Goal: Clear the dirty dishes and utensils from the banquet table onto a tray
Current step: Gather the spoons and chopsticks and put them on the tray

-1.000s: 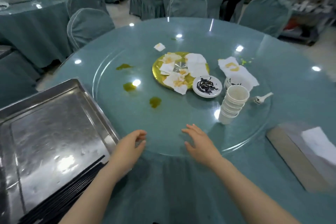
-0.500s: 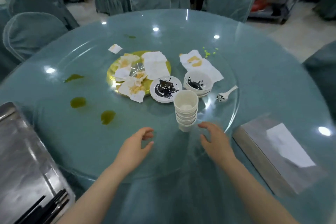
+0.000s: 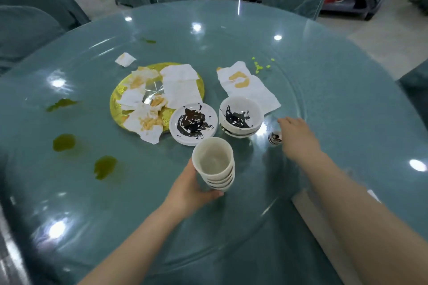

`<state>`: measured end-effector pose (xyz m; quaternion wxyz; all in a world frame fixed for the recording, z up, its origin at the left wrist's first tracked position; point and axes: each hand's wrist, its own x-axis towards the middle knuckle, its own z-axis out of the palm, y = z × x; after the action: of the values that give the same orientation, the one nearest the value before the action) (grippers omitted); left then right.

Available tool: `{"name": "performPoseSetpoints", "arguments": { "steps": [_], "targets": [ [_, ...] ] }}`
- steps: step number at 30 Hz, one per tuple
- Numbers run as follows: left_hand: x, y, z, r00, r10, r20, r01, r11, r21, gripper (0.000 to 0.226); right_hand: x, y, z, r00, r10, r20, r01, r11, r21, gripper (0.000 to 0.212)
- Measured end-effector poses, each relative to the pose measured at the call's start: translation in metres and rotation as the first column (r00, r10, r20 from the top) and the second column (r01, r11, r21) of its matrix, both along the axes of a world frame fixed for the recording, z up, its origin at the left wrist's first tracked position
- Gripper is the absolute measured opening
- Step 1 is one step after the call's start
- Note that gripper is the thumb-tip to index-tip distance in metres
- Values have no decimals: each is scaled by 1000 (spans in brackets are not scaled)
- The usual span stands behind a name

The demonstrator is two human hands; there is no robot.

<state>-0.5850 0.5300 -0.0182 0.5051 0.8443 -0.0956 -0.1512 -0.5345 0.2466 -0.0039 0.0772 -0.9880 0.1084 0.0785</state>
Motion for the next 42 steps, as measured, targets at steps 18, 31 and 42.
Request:
{"name": "performPoseSetpoints", "arguments": {
  "steps": [18, 31, 42],
  "targets": [
    [4, 18, 12, 996, 85, 1, -85, 991, -100, 35, 23, 20, -10, 852, -478, -213, 445, 449, 775, 29],
    [-16, 105, 18, 956, 291, -21, -292, 952, -87, 51, 34, 81, -8, 637, -601, -483, 528, -116, 841, 8],
    [-55, 193, 39, 883, 469, 12, -465, 877, -121, 48, -24, 158, 25, 759, -501, -416, 469, -23, 883, 8]
  ]
}}
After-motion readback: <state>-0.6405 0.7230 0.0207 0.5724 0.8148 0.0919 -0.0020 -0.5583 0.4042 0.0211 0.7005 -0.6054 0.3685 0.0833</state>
